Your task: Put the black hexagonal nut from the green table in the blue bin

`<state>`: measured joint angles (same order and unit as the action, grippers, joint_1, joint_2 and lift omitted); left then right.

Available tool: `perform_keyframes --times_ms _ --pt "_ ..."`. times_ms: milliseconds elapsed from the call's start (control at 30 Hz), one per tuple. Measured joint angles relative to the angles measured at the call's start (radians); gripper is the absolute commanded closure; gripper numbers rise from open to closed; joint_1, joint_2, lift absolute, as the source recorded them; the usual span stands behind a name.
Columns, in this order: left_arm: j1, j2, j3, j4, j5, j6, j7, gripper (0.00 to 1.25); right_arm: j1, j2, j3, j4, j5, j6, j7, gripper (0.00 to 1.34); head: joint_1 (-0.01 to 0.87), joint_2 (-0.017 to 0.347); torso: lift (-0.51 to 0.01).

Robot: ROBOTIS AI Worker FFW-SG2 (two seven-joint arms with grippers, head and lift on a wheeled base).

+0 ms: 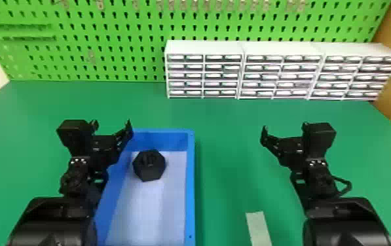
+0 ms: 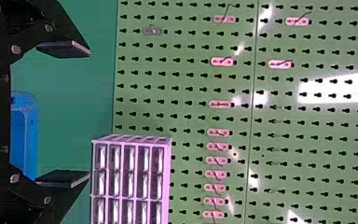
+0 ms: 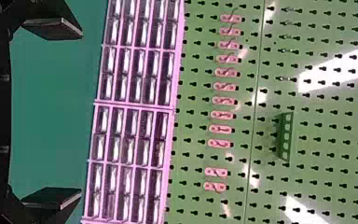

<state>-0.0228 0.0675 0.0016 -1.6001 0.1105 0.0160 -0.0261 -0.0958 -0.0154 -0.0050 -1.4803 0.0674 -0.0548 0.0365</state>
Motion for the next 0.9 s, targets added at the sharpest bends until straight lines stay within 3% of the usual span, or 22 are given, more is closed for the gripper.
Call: perform_keyframes --times_ms 900 --pt "-0.004 0.000 0.002 0.000 0.001 0.000 0.000 0.34 -0.005 -0.005 0.007 0.004 -0.028 -0.002 0.000 0.11 0.686 0.051 -0.096"
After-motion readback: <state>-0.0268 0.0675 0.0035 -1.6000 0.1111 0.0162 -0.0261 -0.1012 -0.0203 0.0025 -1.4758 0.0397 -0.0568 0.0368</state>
